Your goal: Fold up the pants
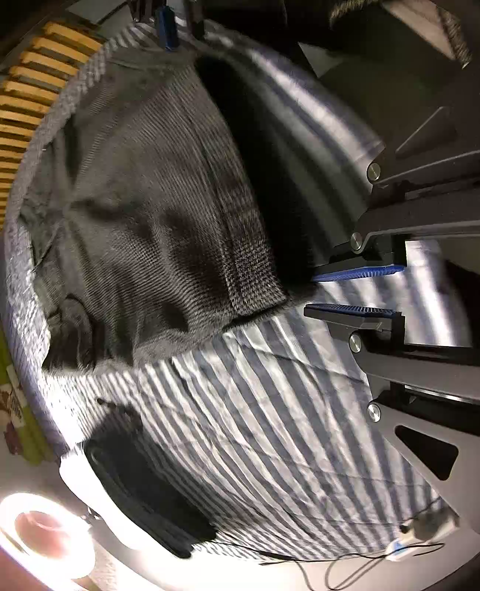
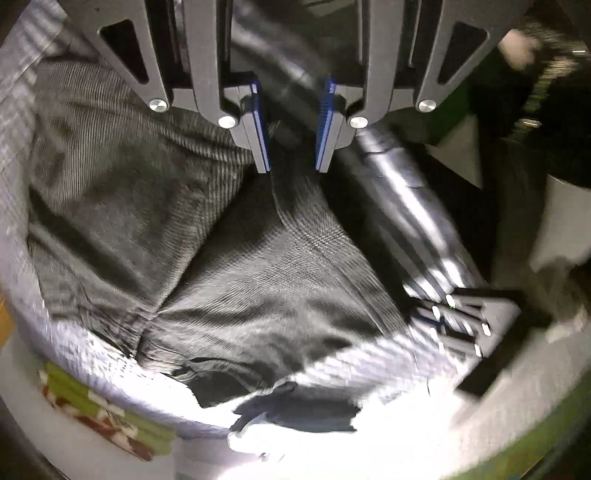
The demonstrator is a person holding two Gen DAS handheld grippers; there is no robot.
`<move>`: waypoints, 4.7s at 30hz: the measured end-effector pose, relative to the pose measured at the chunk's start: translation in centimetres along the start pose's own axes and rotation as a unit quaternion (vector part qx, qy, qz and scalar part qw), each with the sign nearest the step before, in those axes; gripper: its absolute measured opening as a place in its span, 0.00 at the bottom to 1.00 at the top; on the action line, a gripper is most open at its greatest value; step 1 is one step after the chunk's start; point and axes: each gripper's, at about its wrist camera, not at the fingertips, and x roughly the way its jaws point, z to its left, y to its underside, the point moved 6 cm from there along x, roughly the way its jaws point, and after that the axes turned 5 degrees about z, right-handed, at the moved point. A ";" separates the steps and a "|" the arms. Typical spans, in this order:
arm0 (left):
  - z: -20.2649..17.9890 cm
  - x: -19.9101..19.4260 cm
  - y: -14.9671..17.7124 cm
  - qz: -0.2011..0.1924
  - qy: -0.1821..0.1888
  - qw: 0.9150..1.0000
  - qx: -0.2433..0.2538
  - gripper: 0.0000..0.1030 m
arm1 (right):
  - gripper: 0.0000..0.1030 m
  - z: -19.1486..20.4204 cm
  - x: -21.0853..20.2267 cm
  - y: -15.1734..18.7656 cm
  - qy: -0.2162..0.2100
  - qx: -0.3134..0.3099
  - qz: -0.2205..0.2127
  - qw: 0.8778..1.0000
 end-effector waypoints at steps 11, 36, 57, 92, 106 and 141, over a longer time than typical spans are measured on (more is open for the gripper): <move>-10.2 -5.8 -7.1 -0.088 0.137 0.987 0.014 0.14 | 0.24 -17.4 -10.7 6.5 0.081 0.278 -0.138 0.947; -35.8 -0.7 -21.2 -0.083 0.185 0.965 0.165 0.57 | 0.33 -23.7 -8.3 11.6 0.061 0.317 -0.101 0.941; -32.1 -3.3 -23.7 -0.118 0.248 0.961 0.033 0.14 | 0.48 -34.0 -7.9 2.0 -0.032 0.349 -0.138 0.926; -8.2 -9.6 -8.5 -0.217 0.257 0.925 -0.177 0.13 | 0.04 -22.8 -5.1 -23.6 0.010 0.268 -0.139 0.953; 4.3 -1.5 0.5 -0.188 0.259 0.890 -0.325 0.13 | 0.03 -9.8 8.6 -33.9 0.051 0.184 -0.050 0.980; 7.4 5.8 -4.2 -0.091 0.152 0.947 -0.268 0.32 | 0.43 -10.5 -0.6 -10.6 0.057 0.193 -0.133 0.971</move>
